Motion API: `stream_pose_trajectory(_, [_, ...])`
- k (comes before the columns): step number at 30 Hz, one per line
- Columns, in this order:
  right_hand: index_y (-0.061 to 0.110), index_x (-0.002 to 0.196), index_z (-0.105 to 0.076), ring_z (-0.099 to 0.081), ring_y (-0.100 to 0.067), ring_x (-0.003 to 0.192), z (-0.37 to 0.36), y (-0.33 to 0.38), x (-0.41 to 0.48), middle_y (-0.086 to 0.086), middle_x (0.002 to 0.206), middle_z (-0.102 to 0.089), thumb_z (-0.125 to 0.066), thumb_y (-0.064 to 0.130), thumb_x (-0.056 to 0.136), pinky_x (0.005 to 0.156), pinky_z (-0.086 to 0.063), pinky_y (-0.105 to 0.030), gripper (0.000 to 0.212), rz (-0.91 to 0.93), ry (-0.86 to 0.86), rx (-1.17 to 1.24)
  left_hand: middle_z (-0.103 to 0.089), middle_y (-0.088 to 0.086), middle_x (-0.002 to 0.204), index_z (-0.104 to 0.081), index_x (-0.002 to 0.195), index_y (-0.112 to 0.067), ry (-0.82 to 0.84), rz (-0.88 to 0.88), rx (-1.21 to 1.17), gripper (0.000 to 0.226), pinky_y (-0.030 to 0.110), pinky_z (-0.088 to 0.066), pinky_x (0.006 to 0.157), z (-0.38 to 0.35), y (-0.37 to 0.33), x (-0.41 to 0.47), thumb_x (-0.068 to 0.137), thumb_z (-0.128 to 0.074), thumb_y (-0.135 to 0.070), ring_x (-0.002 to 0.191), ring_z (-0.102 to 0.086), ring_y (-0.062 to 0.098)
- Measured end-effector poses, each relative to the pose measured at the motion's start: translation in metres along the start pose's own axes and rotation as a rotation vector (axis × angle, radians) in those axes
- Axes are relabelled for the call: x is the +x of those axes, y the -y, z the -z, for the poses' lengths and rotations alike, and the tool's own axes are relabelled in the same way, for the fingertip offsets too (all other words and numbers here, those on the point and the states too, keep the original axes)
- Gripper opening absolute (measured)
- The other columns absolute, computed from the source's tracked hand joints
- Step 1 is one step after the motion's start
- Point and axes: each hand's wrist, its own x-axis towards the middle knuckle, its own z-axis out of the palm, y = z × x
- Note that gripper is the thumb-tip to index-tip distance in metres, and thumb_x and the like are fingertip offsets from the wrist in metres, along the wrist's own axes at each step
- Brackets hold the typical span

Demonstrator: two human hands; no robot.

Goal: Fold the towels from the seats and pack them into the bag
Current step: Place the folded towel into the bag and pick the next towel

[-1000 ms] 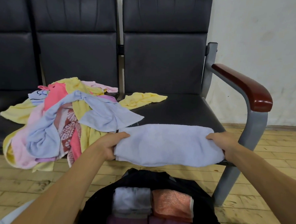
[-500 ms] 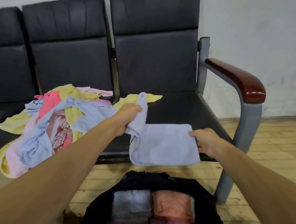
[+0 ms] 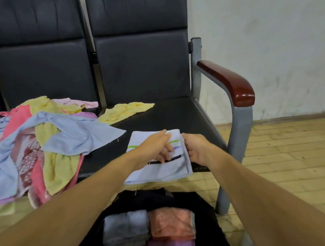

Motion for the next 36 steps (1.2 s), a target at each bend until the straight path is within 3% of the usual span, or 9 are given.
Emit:
stream_pose_trajectory(4, [0.007, 0.108, -0.060, -0.067, -0.024, 0.089, -0.010, 0.003, 0.001, -0.008, 0.102, -0.070, -0.057, 0.042, 0.096, 0.087, -0.055, -0.040, 0.038, 0.077, -0.025, -0.114, -0.057, -0.002, 0.105, -0.058, 0.126, -0.024, -0.301, -0.137, 0.274, 0.031, 0.017, -0.045, 0.069, 0.046, 0.044, -0.018, 0.101, -0.040, -0.016, 0.079, -0.056, 0.008])
stream_pose_trajectory(7, [0.007, 0.123, -0.053, -0.062, -0.025, 0.102, -0.020, 0.007, -0.009, -0.006, 0.112, -0.061, -0.063, 0.044, 0.091, 0.086, -0.051, -0.035, 0.049, 0.156, -0.063, -0.421, -0.061, 0.006, 0.098, -0.063, 0.121, -0.018, -0.348, -0.112, 0.349, 0.030, 0.029, -0.050, 0.084, 0.071, 0.082, -0.031, 0.091, -0.057, -0.014, 0.082, -0.057, 0.015])
stream_pose_trajectory(12, [0.009, 0.102, -0.053, -0.055, -0.013, 0.075, -0.035, 0.004, -0.013, 0.000, 0.087, -0.058, -0.070, 0.021, 0.087, 0.054, -0.041, -0.024, 0.025, 0.195, -0.073, -0.572, -0.068, 0.000, 0.090, -0.051, 0.131, -0.018, -0.344, -0.013, -0.085, 0.041, 0.024, -0.042, 0.079, 0.070, 0.100, -0.049, 0.091, -0.064, -0.017, 0.088, -0.060, 0.008])
stream_pose_trajectory(16, [0.011, 0.105, -0.058, -0.062, -0.019, 0.083, -0.056, 0.013, -0.020, -0.008, 0.098, -0.065, -0.065, 0.014, 0.086, 0.062, -0.048, -0.028, 0.021, 0.226, -0.002, -0.492, -0.073, -0.001, 0.086, -0.071, 0.097, -0.008, -0.305, 0.045, -0.374, 0.014, 0.019, -0.051, 0.069, 0.062, 0.102, -0.062, 0.093, -0.059, -0.014, 0.079, -0.066, 0.010])
stream_pose_trajectory(19, [0.011, 0.109, -0.059, -0.068, -0.023, 0.087, -0.074, 0.021, -0.037, -0.009, 0.097, -0.069, -0.064, 0.011, 0.089, 0.067, -0.053, -0.030, 0.021, 0.244, 0.137, -0.394, -0.074, 0.005, 0.088, -0.072, 0.089, -0.009, -0.290, 0.143, -0.574, 0.018, 0.035, -0.049, 0.081, 0.066, 0.098, -0.076, 0.094, -0.061, -0.023, 0.084, -0.065, 0.024])
stream_pose_trajectory(23, [0.007, 0.117, -0.064, -0.073, -0.026, 0.092, -0.092, 0.027, -0.070, -0.011, 0.102, -0.075, -0.065, 0.015, 0.093, 0.078, -0.059, -0.037, 0.025, 0.186, 0.295, -0.138, -0.075, 0.008, 0.102, -0.072, 0.107, -0.011, -0.216, 0.153, -0.799, 0.032, 0.039, -0.053, 0.091, 0.084, 0.100, -0.091, 0.092, -0.062, -0.037, 0.097, -0.070, 0.025])
stream_pose_trajectory(28, [0.002, 0.119, -0.063, -0.070, -0.031, 0.101, -0.101, 0.031, -0.107, -0.017, 0.110, -0.072, -0.062, 0.018, 0.093, 0.083, -0.057, -0.041, 0.031, 0.168, 0.460, 0.104, -0.061, 0.009, 0.133, -0.062, 0.129, -0.013, 0.123, 0.166, -1.098, 0.049, 0.042, -0.034, 0.114, 0.093, 0.106, -0.117, 0.092, -0.060, -0.045, 0.126, -0.055, 0.025])
stream_pose_trajectory(31, [0.000, 0.117, -0.064, -0.070, -0.033, 0.098, -0.093, 0.017, -0.115, -0.020, 0.110, -0.071, -0.062, 0.022, 0.090, 0.081, -0.058, -0.040, 0.034, 0.146, 0.488, 0.169, -0.064, 0.010, 0.127, -0.068, 0.122, -0.011, 0.175, 0.127, -1.093, 0.040, 0.040, -0.042, 0.107, 0.091, 0.104, -0.132, 0.094, -0.059, -0.038, 0.116, -0.062, 0.024])
stream_pose_trajectory(36, [-0.002, 0.117, -0.065, -0.073, -0.030, 0.091, -0.073, -0.007, -0.108, -0.018, 0.104, -0.073, -0.060, 0.011, 0.094, 0.072, -0.061, -0.037, 0.027, 0.139, 0.378, 0.100, -0.073, 0.014, 0.106, -0.069, 0.112, -0.007, -0.035, 0.124, -0.880, 0.028, 0.033, -0.059, 0.070, 0.096, 0.097, -0.149, 0.090, -0.064, -0.023, 0.086, -0.072, 0.025])
